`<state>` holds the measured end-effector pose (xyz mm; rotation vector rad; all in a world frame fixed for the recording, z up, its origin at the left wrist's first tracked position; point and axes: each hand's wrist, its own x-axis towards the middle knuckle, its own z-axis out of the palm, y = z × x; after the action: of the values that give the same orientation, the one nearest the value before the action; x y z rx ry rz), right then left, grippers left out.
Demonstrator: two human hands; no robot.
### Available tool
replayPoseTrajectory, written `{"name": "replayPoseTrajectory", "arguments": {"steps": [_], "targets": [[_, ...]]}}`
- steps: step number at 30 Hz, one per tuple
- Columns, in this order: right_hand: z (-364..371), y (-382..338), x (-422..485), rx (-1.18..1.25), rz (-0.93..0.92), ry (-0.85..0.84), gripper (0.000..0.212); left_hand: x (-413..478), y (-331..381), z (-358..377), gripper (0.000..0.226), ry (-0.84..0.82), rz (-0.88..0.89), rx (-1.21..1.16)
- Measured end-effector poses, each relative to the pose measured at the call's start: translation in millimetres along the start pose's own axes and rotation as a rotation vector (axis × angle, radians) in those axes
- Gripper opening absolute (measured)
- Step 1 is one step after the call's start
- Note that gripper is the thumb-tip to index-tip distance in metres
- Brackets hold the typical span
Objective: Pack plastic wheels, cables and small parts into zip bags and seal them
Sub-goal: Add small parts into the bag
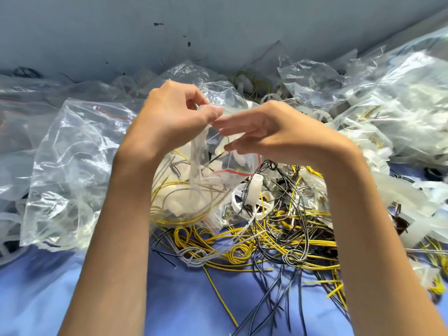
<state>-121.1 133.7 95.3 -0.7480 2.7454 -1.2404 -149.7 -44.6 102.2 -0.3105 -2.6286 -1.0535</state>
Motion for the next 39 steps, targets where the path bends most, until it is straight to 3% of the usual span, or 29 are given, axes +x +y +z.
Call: {"name": "replayPoseTrajectory", "arguments": {"steps": [5,10,15,18,27,34,39], "targets": [[-8.3,3.1,-1.3,-0.035,-0.014,0.219,0.03,-2.4,1.0,-1.6,0.036,-0.024,0.013,-0.014],[-16.2,15.6,-2.1,-0.102,0.107,0.384,0.027,-4.8,1.7,-1.2,0.034,-0.174,-0.002,0.123],[-15.6,25.2,-3.4,-0.32,0.221,0.154,0.014,-2.0,-5.6,-4.5,0.008,-0.009,-0.055,0.146],[-9.4,21.0,-1.5,-0.331,0.206,0.044,0.011,-0.9,-11.3,-9.5,0.006,0.117,-0.111,0.112],[24.5,8.8,11.3,-0.483,0.24,-0.293,0.032,-4.3,-11.8,-17.1,0.035,0.36,-0.091,0.179],[52.0,1.9,21.6,-0.566,0.203,-0.31,0.046,-4.4,-16.1,-24.6,0.042,0.472,-0.088,0.183],[78.6,-3.8,25.9,-0.633,0.157,-0.317,0.042,-3.5,-14.7,-23.4,0.041,0.452,-0.072,0.169]]}}
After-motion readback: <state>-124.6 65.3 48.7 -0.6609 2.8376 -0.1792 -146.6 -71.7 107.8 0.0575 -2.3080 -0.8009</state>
